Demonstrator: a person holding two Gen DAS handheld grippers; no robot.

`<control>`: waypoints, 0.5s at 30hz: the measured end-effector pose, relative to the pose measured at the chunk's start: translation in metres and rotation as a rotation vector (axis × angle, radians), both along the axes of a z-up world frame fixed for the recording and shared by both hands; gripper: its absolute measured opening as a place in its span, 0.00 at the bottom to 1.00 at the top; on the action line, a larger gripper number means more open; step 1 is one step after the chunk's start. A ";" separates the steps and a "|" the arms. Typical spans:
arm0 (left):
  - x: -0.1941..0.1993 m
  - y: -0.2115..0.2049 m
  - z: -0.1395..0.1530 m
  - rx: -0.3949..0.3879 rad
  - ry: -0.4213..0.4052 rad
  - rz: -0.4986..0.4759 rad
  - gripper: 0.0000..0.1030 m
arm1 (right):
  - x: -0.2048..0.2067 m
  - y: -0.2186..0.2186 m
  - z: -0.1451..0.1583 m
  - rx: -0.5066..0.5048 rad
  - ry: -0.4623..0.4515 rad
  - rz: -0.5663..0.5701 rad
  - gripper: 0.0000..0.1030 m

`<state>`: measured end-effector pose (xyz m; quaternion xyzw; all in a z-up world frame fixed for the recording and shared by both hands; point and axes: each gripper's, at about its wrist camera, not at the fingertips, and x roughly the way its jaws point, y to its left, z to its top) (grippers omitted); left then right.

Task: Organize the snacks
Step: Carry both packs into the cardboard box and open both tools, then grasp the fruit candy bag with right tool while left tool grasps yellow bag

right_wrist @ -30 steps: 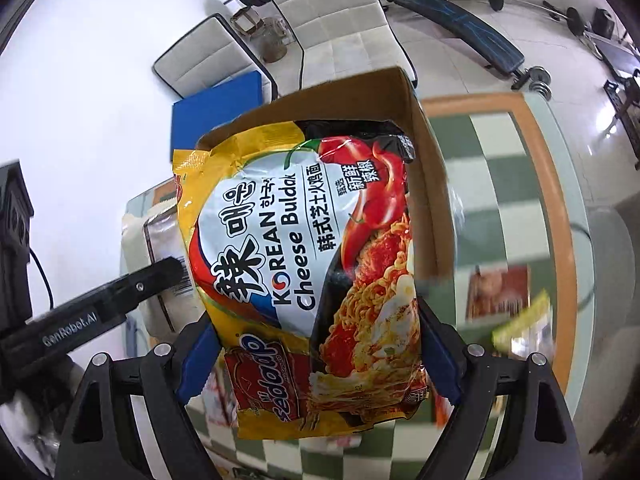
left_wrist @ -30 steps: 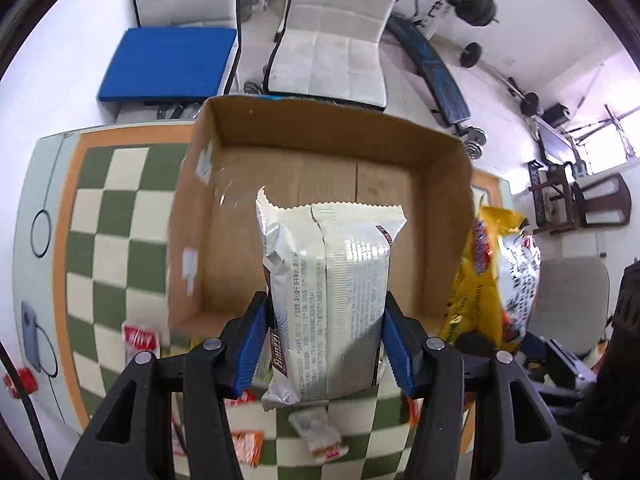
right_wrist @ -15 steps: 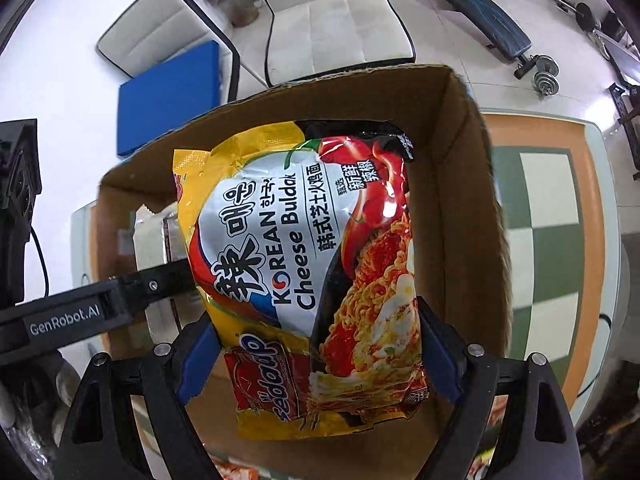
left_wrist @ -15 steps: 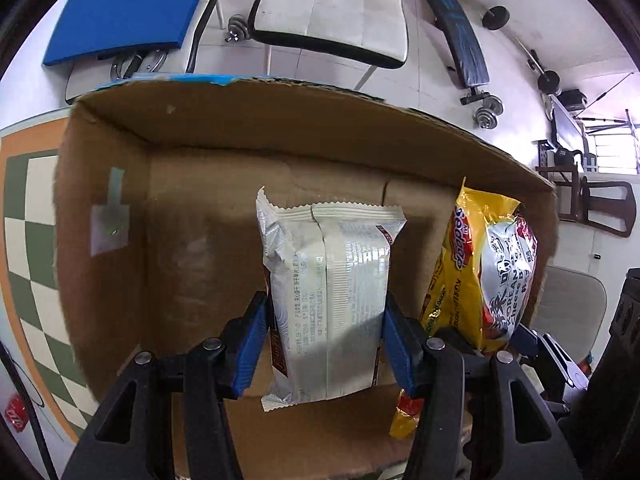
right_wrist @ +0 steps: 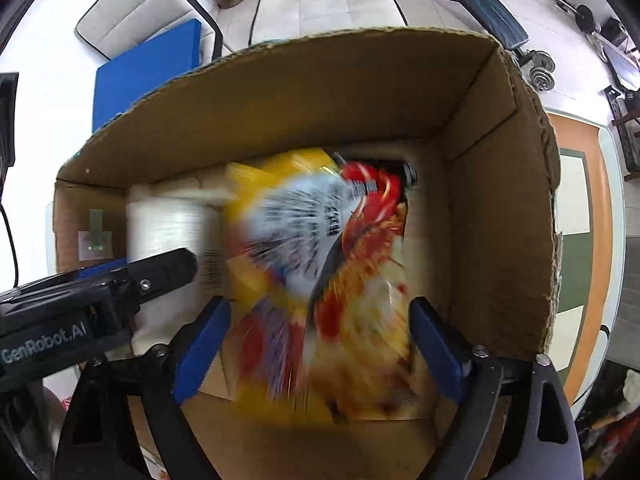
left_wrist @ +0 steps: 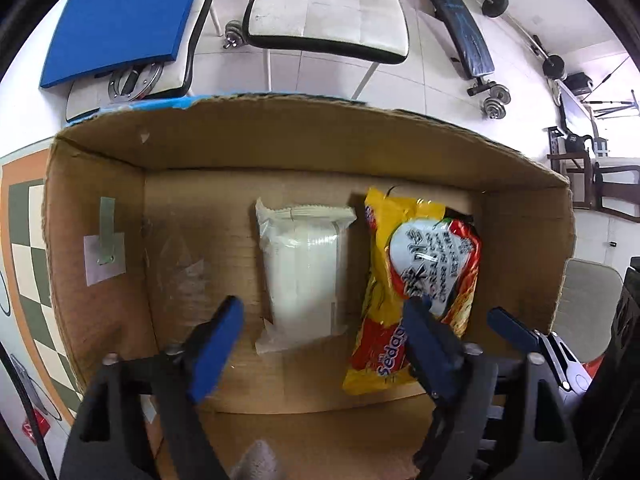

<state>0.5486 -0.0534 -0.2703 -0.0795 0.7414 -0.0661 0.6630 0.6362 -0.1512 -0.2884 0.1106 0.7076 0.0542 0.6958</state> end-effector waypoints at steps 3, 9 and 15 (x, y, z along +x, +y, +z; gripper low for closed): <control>-0.001 0.003 0.006 0.001 -0.021 0.001 0.80 | 0.000 0.002 0.008 -0.007 -0.013 0.004 0.94; -0.016 0.015 0.032 -0.019 -0.075 0.007 0.91 | -0.012 0.000 0.032 -0.021 -0.056 0.008 0.95; -0.053 0.027 0.070 0.000 -0.175 0.014 0.91 | -0.041 -0.002 0.060 -0.018 -0.121 0.020 0.96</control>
